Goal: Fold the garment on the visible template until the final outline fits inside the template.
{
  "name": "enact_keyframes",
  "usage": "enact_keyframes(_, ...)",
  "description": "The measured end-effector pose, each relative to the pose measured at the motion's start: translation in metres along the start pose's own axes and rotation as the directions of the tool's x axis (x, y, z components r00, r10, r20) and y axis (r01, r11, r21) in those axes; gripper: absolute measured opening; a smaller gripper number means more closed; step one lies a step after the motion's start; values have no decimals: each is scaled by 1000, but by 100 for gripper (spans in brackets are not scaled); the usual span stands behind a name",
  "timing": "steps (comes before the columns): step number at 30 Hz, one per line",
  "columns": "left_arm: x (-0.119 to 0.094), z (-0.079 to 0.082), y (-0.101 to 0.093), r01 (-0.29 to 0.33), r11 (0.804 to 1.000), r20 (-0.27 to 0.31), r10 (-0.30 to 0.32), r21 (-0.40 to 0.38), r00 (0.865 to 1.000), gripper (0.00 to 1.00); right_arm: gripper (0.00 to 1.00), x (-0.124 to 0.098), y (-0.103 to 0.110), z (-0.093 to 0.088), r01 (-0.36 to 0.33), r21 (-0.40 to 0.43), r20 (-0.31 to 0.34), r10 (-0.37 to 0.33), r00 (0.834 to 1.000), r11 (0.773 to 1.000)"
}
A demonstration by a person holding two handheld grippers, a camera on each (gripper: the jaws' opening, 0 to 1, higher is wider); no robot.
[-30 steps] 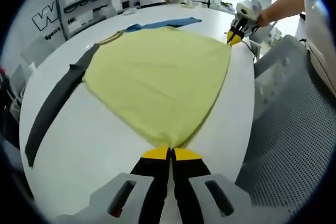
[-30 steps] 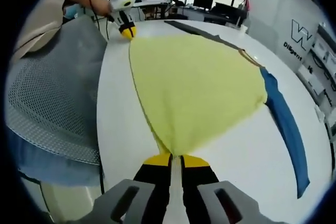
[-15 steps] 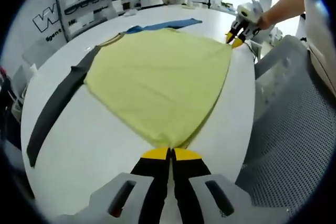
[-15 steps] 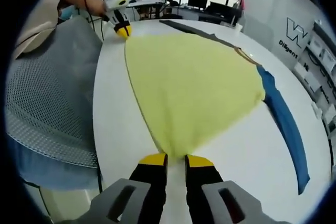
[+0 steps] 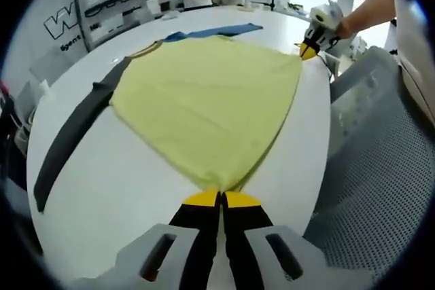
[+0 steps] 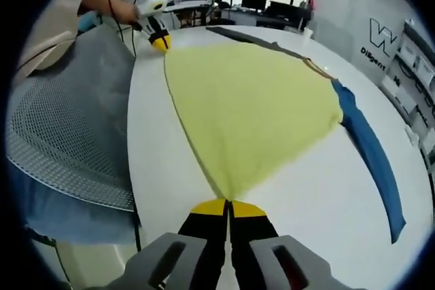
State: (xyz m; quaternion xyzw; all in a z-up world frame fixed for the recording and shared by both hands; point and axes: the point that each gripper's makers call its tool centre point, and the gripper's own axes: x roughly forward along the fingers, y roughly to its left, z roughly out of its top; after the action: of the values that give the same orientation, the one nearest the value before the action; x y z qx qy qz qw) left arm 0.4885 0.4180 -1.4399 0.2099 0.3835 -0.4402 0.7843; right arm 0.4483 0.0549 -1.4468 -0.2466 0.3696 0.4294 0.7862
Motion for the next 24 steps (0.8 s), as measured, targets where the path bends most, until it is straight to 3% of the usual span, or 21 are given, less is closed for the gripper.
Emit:
enact_keyframes(9, 0, -4, -6, 24, 1000, -12, -24, -6, 1000, 5, 0, -2, -1, -1, 9, 29, -12, -9, 1000, 1000)
enact_keyframes(17, -1, -6, -10, 22, 1000, -10, -22, 20, 1000, 5, 0, -2, -18, 28, 28, 90, 68, -35, 997, 996)
enact_keyframes(24, -2, -8, -12, 2, 999, 1, -2, 51, 1000, 5, 3, 14, -7, 42, -26, 47, 70, 23, 997, 999)
